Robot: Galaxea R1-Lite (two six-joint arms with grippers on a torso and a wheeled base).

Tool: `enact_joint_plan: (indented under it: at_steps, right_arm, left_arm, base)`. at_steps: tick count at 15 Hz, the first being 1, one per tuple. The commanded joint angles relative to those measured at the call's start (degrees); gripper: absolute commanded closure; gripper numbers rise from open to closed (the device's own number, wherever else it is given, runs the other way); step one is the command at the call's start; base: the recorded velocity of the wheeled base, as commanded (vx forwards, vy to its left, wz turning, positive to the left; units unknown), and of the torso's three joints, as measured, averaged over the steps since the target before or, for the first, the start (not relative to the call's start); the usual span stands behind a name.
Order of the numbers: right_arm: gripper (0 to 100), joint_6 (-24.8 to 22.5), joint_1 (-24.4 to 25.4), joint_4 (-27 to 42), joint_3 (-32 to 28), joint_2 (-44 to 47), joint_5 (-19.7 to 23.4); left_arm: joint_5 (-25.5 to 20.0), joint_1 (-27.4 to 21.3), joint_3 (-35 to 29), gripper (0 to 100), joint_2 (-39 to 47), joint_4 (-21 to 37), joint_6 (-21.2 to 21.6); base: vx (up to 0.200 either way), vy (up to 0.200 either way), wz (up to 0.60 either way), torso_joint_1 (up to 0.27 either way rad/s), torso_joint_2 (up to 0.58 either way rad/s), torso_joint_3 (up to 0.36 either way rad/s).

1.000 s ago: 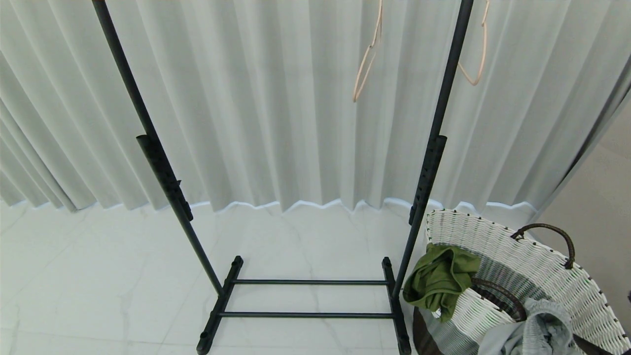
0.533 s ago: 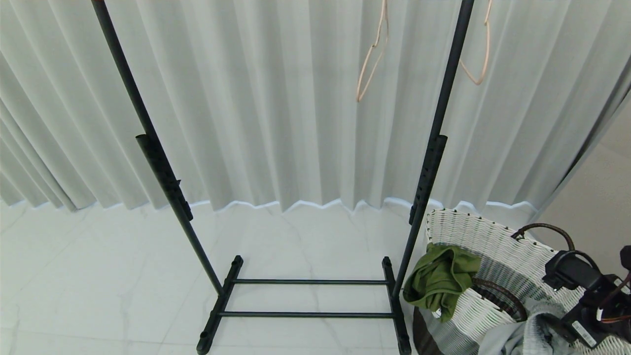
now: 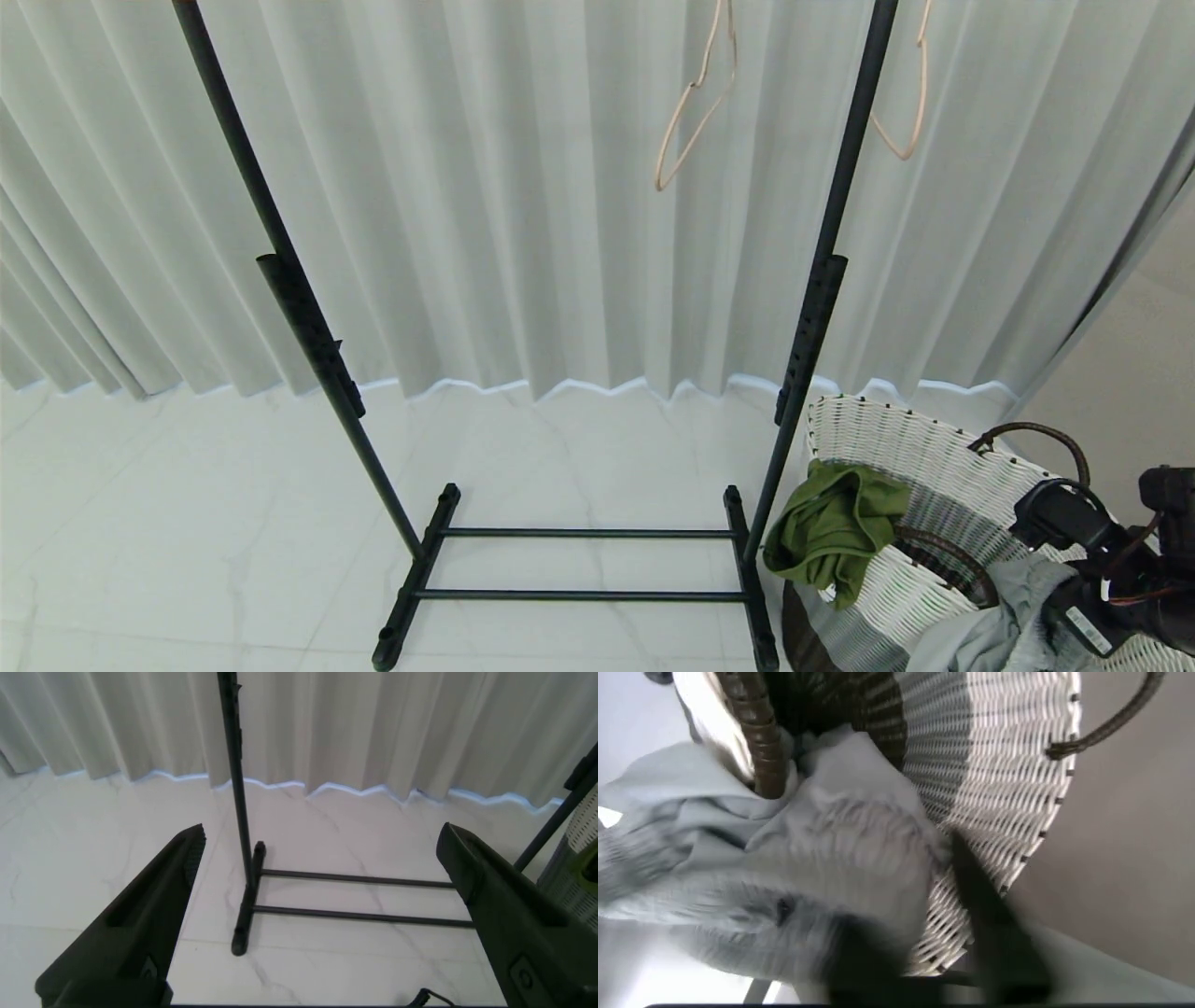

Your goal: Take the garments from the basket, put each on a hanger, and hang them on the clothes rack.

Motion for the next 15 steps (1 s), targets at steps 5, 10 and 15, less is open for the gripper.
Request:
enact_joint_plan:
  at_steps: [5,10,15]
  right_arm:
    - [100,1.0,-0.4,20.1,-6.1,-21.6,-0.1]
    - [100,4.6,-0.1,50.1,-24.3,-36.6,0.3]
    - [100,4.6,0.2,53.5,-30.6,-40.1,0.3]
  left_arm:
    - [-0.1,0.0,0.0,0,0.1,0.1,0.8]
    - [-0.1,0.0,0.1,0,0.1,0.0,1.0]
    - [-0.1,0.0,0.0,0,0.1,0.1,0.9]
  base:
    - [0.000,0.000,0.00,0.000,0.00,0.000]
    - [0.000,0.000,0.00,0.000,0.00,0.000]
    - [0.000,0.000,0.00,0.000,0.00,0.000]
